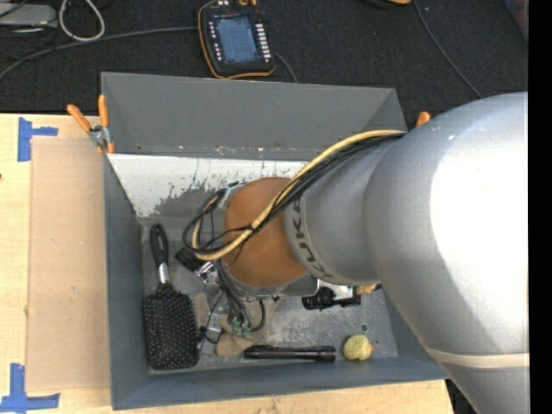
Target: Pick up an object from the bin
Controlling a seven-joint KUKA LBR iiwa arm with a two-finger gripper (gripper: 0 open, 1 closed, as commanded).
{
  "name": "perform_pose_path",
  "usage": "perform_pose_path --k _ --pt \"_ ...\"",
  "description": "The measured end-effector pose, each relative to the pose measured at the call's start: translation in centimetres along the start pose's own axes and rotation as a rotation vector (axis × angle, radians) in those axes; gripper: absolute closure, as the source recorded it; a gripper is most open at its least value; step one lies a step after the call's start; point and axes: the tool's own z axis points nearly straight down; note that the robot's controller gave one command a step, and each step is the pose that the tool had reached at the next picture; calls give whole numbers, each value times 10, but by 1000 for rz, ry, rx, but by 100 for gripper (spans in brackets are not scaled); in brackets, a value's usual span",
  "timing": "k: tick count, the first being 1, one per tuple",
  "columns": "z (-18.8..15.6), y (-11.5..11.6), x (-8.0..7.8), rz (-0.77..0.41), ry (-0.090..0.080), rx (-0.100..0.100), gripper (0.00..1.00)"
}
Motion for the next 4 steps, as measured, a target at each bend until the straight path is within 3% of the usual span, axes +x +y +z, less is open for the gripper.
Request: perform_pose_path --k 1,2,3,4 --pt "-1 -6 -3 71 -2 -4 0" --pt "0 -49 20 -89 -4 -3 0" --pt "0 -49 11 36 -4 -7 0" --pt "0 -49 19 -78 -2 -4 100"
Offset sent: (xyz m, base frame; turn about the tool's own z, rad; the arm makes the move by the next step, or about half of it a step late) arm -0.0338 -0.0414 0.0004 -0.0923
